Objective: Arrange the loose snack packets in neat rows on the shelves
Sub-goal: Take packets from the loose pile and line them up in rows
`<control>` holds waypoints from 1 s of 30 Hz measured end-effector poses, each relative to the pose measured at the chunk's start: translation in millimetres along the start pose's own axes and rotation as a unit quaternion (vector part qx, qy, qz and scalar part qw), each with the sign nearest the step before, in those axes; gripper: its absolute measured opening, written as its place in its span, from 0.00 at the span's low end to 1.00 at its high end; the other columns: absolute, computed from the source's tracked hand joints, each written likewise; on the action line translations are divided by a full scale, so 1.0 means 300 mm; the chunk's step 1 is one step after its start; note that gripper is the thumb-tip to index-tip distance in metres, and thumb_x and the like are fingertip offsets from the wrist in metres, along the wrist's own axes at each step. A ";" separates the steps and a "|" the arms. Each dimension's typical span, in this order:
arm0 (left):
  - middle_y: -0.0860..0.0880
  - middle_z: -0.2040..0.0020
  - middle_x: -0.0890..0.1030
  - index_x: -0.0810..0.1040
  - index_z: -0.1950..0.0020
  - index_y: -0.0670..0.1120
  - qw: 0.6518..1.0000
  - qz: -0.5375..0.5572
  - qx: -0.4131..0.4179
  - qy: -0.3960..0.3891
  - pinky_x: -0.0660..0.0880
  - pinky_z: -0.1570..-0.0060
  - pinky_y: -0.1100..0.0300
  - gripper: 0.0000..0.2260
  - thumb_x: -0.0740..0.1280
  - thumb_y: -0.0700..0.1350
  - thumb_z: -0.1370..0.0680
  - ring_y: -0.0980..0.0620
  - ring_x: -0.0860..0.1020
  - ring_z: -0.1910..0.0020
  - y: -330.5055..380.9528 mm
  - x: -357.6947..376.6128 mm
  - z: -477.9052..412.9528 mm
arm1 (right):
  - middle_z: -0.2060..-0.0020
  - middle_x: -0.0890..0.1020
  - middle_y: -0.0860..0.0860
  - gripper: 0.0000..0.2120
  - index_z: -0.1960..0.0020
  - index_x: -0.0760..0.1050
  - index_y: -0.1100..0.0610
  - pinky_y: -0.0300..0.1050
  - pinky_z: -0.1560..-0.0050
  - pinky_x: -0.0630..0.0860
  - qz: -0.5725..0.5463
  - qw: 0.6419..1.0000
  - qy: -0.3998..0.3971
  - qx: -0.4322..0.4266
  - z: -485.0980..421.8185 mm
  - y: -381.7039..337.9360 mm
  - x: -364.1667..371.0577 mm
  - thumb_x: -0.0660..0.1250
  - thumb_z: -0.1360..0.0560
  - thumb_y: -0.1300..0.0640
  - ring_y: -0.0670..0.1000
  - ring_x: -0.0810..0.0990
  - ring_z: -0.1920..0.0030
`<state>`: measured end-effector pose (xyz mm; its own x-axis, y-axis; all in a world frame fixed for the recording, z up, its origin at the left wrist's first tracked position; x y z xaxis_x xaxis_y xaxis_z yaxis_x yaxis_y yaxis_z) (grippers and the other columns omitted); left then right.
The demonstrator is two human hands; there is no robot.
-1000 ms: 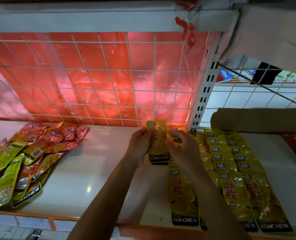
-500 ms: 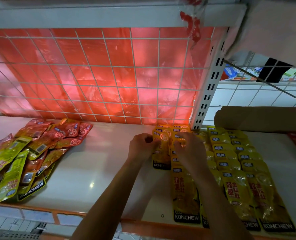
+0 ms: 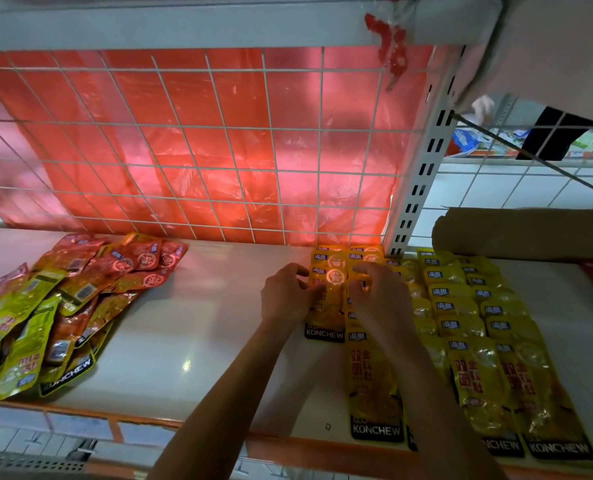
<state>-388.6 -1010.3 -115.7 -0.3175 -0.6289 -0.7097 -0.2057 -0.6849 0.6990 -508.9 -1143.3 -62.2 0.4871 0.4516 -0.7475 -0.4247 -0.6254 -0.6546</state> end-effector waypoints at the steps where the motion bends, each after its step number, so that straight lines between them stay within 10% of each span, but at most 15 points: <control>1: 0.51 0.52 0.84 0.78 0.43 0.50 1.000 0.000 -0.002 0.000 0.76 0.56 0.60 0.19 0.72 0.59 0.28 0.55 0.79 0.60 -0.001 0.001 -0.001 | 0.39 0.78 0.53 0.16 0.37 0.76 0.57 0.46 0.37 0.67 0.001 1.000 -0.001 -0.001 0.001 -0.003 0.000 0.65 0.23 0.57 0.53 0.72 0.36; 30: 0.44 0.36 0.75 0.72 0.33 0.47 0.944 -0.243 0.021 0.224 0.71 0.42 0.52 0.21 0.65 0.55 0.23 0.44 0.70 0.37 -0.260 -0.521 0.095 | 0.33 0.74 0.50 0.20 0.32 0.72 0.53 0.43 0.31 0.63 0.005 0.982 -0.110 -0.155 0.077 -0.493 0.481 0.65 0.24 0.56 0.51 0.68 0.32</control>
<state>-349.2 -848.1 -56.9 0.2447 -0.3429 -0.9069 -0.2659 -0.9233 0.2773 -393.4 -970.9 -75.8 0.2925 0.5504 -0.7820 -0.1595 -0.7782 -0.6074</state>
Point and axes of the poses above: each hand's wrist, its own z-axis away from the middle knuckle, its own x-axis out of the palm, y = z × x, the point moved 10 cm from there along -z, towards the middle knuckle
